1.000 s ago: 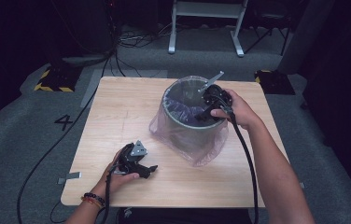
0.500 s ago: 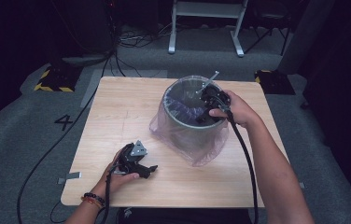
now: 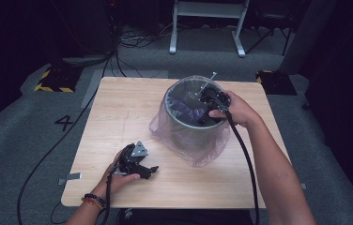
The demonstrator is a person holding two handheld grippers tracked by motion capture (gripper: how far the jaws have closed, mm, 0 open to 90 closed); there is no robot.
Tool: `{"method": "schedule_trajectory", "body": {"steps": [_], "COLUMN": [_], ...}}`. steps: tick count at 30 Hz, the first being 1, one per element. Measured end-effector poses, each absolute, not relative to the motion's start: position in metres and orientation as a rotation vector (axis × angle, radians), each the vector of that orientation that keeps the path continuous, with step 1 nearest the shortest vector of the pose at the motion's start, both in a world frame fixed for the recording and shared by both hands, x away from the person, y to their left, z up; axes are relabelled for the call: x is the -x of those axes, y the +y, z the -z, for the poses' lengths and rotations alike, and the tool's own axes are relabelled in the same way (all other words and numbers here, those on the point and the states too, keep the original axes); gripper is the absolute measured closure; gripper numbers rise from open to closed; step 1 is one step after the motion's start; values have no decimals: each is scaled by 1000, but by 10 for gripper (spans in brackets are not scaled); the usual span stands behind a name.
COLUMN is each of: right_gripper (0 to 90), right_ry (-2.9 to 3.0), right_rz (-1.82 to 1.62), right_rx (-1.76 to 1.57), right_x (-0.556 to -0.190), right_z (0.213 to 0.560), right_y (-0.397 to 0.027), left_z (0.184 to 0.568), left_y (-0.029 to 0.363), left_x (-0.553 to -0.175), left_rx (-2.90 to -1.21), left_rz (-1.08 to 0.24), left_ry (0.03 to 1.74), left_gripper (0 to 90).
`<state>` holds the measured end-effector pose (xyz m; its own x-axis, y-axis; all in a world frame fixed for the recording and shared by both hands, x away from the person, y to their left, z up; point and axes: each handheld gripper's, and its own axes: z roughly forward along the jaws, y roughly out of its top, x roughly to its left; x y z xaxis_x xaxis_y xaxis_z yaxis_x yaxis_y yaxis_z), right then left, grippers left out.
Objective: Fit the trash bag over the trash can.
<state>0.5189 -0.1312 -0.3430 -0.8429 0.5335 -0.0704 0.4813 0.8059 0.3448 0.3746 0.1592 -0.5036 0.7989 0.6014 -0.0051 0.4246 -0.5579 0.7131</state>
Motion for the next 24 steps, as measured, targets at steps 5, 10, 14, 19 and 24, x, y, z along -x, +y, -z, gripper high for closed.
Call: {"method": "schedule_trajectory", "body": {"steps": [5, 10, 14, 19, 24], "right_gripper": [213, 220, 226, 227, 238], "right_ry": [2818, 2805, 2786, 2734, 2714], "right_rz": [-456, -438, -455, -514, -570], "right_rx": [-809, -814, -822, -821, -833], "right_x": [-519, -519, -518, -514, -513], "right_z": [343, 343, 343, 341, 338], "right_y": [-130, -129, -130, -132, -134], "left_z": [504, 504, 504, 504, 504], "left_y": [159, 159, 159, 159, 159], "left_x": [-375, -375, -375, -375, -375], "left_rx": [-2246, -2247, -2248, -2247, -2247], "left_rz": [-309, -309, -311, -310, -311], "left_ry": [753, 754, 752, 752, 752], "left_gripper": [157, 157, 157, 157, 157]}}
